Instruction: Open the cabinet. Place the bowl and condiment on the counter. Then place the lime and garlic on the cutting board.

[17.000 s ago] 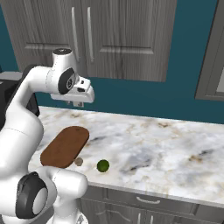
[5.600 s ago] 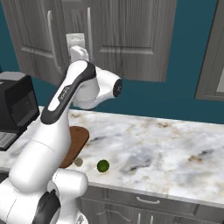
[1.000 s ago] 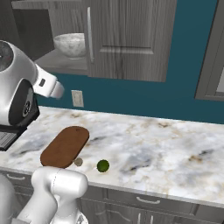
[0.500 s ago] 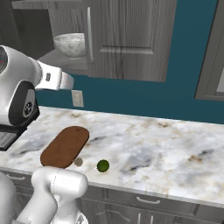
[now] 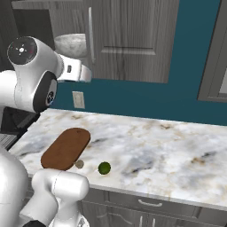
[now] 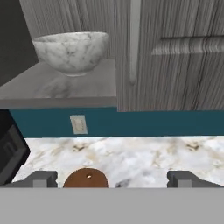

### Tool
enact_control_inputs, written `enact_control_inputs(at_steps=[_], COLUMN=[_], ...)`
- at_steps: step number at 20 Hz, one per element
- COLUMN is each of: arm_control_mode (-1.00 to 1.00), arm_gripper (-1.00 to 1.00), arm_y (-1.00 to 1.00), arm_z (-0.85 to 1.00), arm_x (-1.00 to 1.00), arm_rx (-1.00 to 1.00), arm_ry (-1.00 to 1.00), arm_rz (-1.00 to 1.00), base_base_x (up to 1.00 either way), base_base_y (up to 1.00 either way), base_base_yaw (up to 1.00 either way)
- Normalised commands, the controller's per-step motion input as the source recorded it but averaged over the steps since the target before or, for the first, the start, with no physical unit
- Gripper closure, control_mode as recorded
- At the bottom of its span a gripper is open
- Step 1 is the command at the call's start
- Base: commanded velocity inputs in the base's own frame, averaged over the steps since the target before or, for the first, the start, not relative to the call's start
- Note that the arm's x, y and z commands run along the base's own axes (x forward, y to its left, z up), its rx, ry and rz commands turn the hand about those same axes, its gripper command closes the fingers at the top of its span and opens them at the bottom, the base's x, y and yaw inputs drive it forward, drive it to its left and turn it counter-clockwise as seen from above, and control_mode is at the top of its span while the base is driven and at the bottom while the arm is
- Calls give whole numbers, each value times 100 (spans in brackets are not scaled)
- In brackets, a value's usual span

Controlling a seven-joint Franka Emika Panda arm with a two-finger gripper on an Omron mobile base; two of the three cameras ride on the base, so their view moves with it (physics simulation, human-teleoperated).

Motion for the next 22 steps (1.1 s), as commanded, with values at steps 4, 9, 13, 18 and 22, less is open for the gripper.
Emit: enact_control_inputs(at_steps=[4, 9, 13, 18, 22], arm_control_mode=[-100, -100, -100, -100, -100], arm_gripper=[-100, -100, -100, -100, -100], arm_y=[-19, -27, -9, 0, 0], arm_z=[15, 2, 0, 0, 9], arm_x=[41, 33, 48, 44, 41], arm_rx=[-6, -1, 0, 0, 0], arm_ry=[7, -2, -12, -2, 0], arm_rz=[0, 0, 0, -2, -2], base_base_x=[0, 0, 0, 0, 0], base_base_y=[0, 0, 0, 0, 0], base_base_yaw=[0, 0, 0, 0, 0])
